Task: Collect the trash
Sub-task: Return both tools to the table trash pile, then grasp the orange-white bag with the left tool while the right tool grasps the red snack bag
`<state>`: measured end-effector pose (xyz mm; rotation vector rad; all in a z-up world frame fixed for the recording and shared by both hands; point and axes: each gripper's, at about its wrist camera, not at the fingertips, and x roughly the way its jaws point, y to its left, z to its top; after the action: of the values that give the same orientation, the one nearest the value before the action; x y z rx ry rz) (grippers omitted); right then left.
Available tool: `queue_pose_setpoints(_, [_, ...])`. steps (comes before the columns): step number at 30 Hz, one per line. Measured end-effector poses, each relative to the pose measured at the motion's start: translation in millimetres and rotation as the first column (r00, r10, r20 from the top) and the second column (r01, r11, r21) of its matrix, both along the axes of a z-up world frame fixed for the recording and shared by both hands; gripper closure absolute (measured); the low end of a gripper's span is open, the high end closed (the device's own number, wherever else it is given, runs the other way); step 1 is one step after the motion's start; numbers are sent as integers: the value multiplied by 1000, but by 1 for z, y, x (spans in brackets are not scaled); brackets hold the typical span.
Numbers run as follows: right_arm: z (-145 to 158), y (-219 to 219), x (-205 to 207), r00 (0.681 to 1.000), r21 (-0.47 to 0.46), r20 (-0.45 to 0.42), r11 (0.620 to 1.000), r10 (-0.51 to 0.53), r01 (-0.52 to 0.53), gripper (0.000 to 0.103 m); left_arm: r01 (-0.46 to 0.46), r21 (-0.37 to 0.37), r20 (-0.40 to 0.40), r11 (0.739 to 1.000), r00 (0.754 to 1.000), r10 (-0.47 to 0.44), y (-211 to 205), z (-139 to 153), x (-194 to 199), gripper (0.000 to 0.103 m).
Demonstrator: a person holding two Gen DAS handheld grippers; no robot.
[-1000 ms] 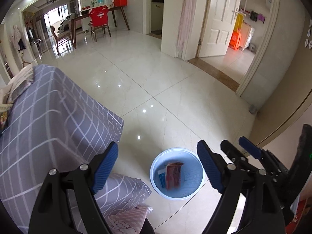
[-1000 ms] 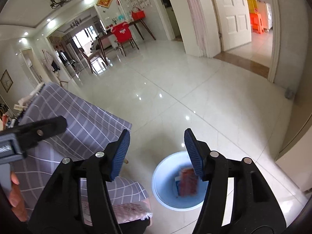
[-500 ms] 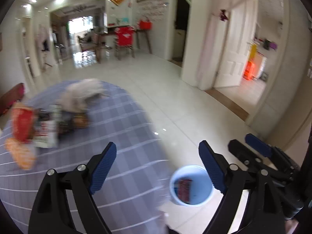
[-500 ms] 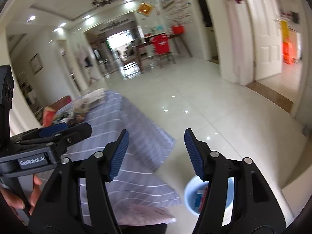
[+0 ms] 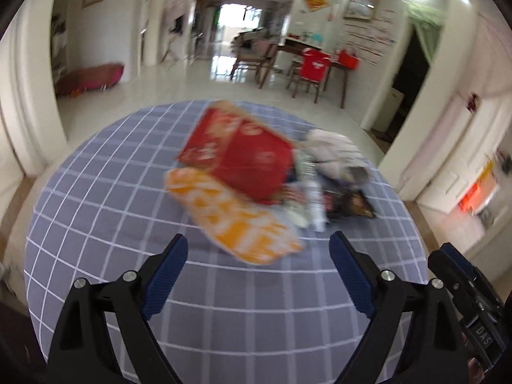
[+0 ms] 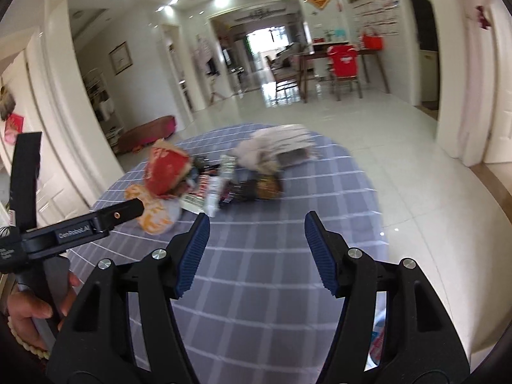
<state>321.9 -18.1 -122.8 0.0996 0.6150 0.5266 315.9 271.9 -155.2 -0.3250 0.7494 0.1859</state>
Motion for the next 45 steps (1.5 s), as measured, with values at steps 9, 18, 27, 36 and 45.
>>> queue_pose_setpoints(9, [-4,69,33,995,5,-42,996,88,-88,41,-32,-148,-23,988,999,29,54,-33,33,15])
queue_pose_setpoints(18, [-7,108,56,989,23,-74,992,126,-125,38,33,-161,1,986,999,-33,68,-36,41,61])
queue_pose_setpoints(27, [-6,159,78,980,14,-96,985,174,-173,35,-29,-82,47,996,998,33,107,-12,5,63])
queue_pose_setpoints(36, [-10,214,88,963,-134,-65,954,263,-270,46,-69,-84,28,994,997,71,126,-16,7,63])
queue_pose_setpoints(45, [-4,208,59,928,-97,-25,923,372,-373,87,-74,-63,43,995,996,77,117,-4,3,63])
